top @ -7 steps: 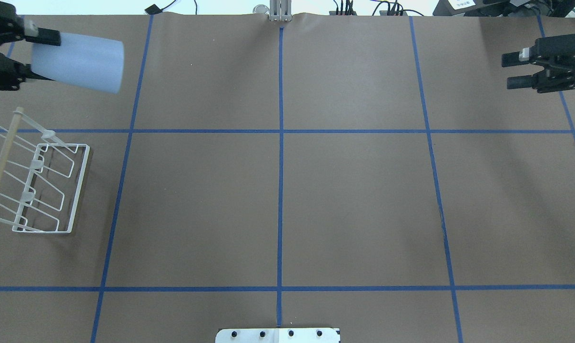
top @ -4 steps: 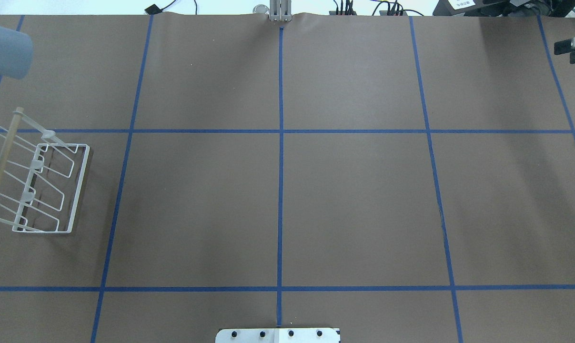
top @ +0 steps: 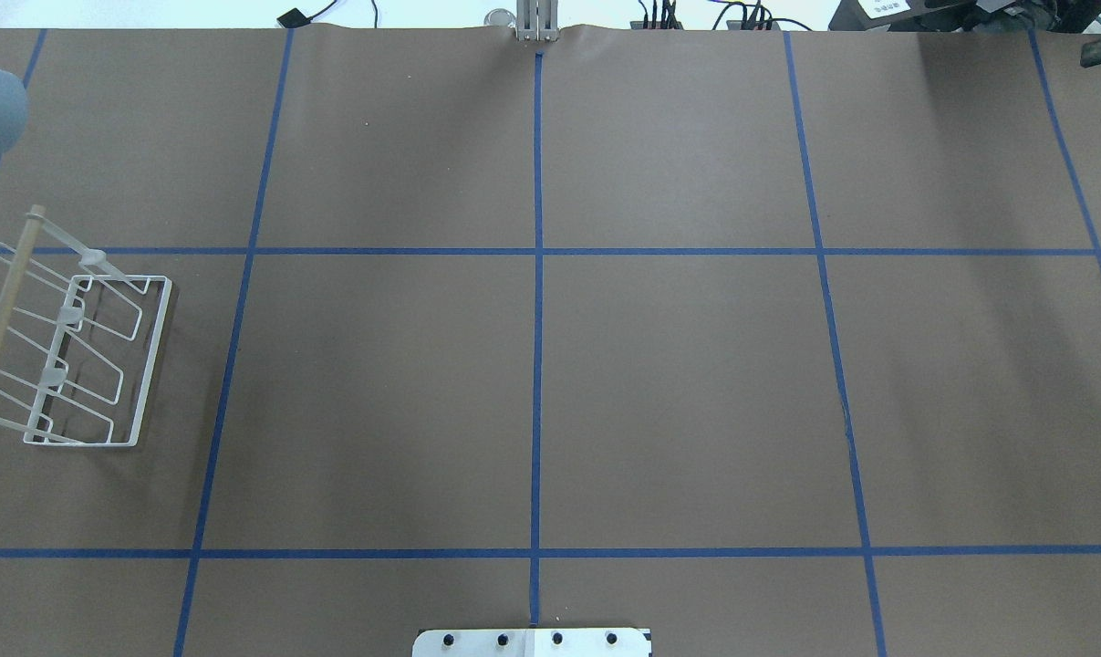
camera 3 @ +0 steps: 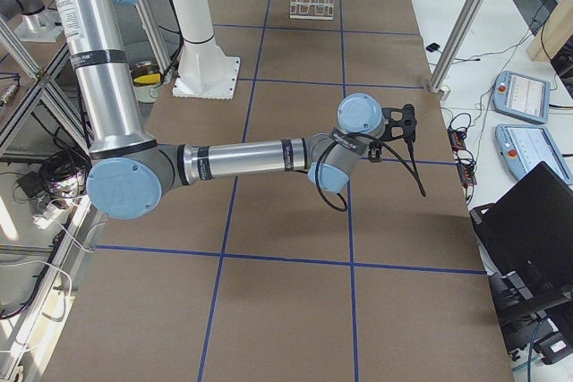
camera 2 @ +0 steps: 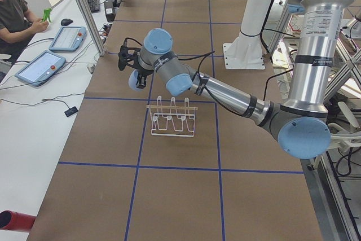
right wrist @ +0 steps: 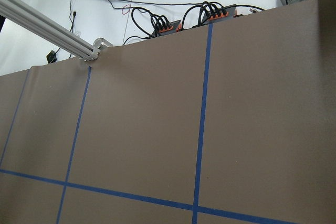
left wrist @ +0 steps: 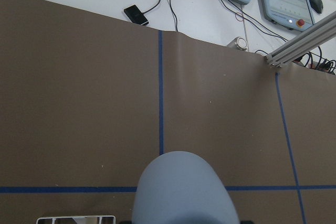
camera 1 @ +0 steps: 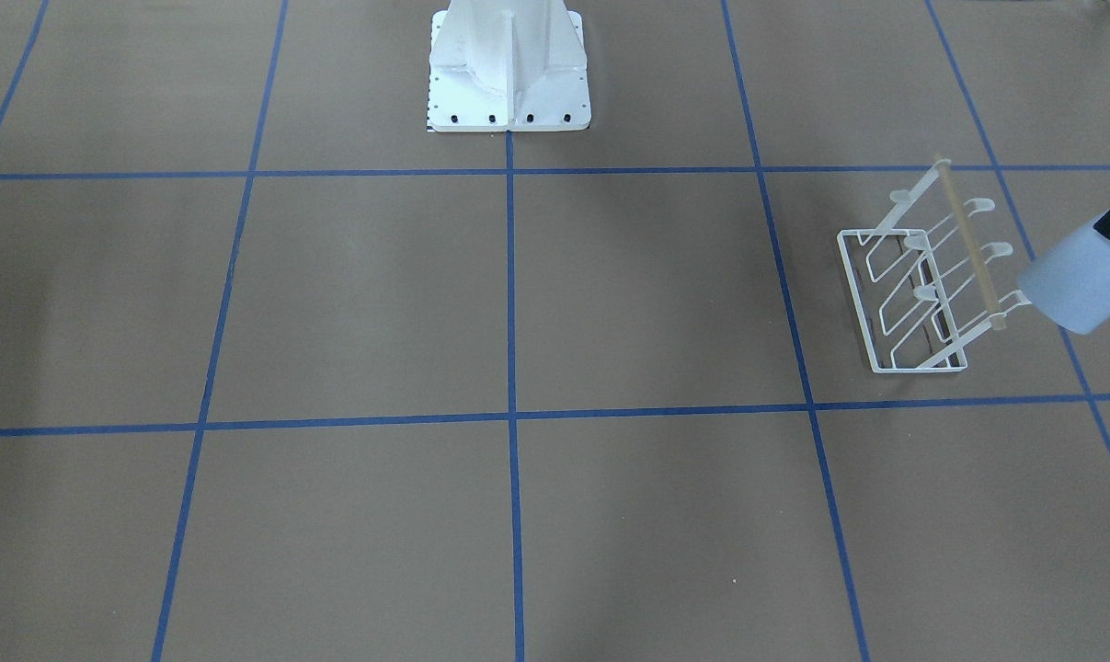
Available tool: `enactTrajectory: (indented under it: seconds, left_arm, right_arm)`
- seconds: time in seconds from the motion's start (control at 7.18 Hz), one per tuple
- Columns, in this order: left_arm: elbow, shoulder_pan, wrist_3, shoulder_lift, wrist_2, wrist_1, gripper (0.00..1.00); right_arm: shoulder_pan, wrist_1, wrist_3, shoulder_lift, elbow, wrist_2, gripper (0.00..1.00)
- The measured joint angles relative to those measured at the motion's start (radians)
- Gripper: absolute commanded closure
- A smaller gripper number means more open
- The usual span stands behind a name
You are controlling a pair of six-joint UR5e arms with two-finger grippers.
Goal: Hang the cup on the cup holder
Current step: 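Position the held cup above the wire rack with the left gripper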
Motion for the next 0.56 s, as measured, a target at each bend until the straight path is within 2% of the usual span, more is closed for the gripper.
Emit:
enactTrajectory:
  seconds: [0.28,0.56]
  left_arm:
    - [-0.006,0.001,0.028,0.013,0.053,0.028,1.00]
    - [-0.066,0.025,0.090,0.019,0.081,0.206,1.00]
  right_arm:
    - [-0.016,-0.026,-0.061,-0.019,0.007,-0.147,0.07]
    - [-0.017,-0.164,-0.362,-0.045,0.015,-0.217,0.06]
